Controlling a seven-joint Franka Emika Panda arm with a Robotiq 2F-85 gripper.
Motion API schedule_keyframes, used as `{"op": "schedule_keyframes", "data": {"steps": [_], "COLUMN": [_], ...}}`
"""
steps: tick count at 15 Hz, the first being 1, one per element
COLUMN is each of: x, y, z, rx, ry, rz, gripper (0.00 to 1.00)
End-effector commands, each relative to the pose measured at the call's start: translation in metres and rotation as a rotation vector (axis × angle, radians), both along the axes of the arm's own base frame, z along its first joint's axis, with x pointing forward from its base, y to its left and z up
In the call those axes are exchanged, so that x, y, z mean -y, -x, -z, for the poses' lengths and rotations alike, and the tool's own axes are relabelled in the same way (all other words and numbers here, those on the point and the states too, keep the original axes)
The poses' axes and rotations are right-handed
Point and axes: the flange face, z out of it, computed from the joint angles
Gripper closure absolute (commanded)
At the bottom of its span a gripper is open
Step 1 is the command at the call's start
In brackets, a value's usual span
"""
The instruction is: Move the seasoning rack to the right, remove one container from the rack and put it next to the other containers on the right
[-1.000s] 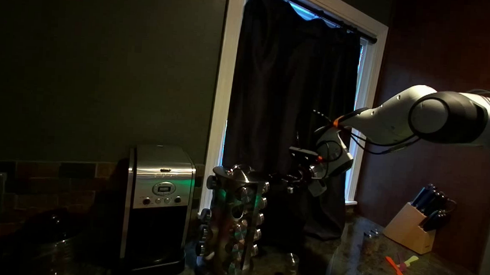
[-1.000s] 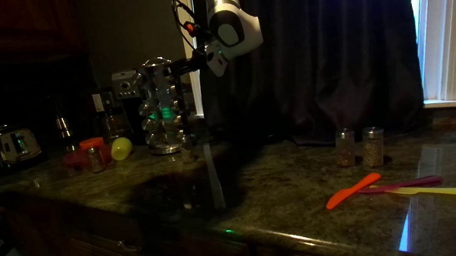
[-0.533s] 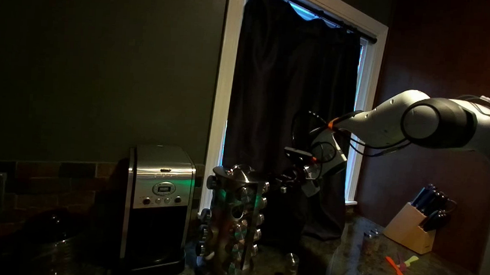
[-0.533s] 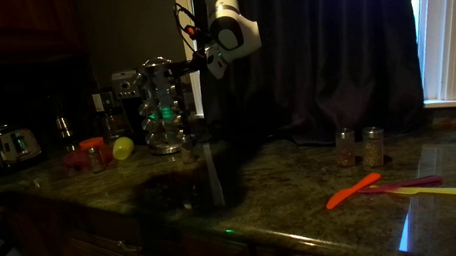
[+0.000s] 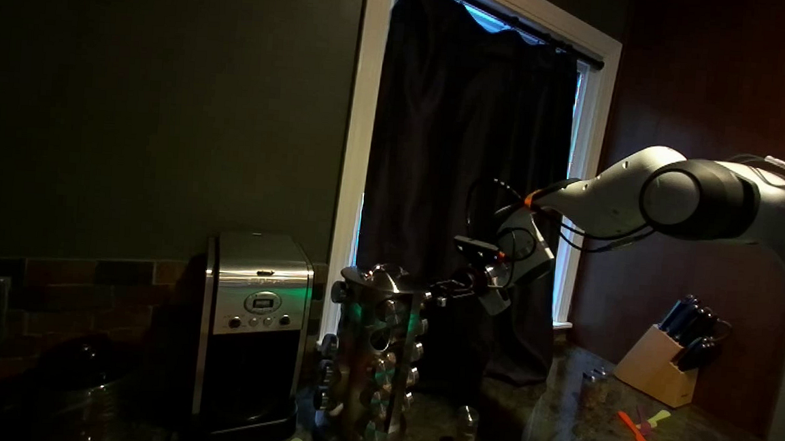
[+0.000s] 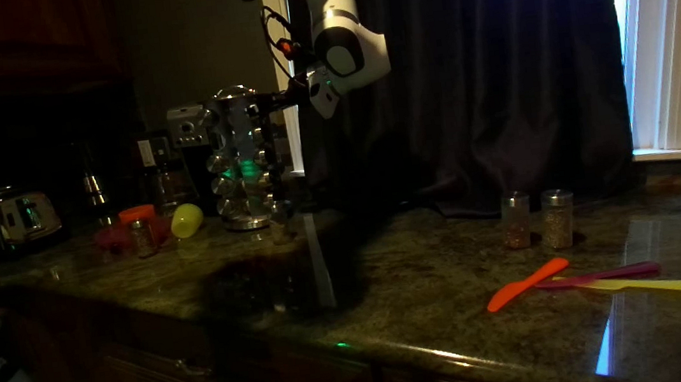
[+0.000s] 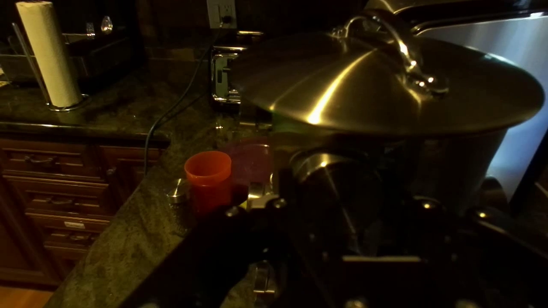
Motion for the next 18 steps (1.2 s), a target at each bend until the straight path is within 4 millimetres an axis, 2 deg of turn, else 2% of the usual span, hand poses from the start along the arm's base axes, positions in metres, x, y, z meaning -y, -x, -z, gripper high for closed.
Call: {"op": "schedule_keyframes", "data": {"steps": [1, 13, 18], "x": [0.004, 0.022, 0.019], "y": [-0.002, 0.003, 0.006], "z": [-0.009, -0.025, -0.026], "rx": [-0.004, 0.000, -0.028], "ry": [-0.010, -0.018, -0.068], "rz": [0.012, 0.022, 0.018], "gripper": [0.76, 0.76, 0.76]}}
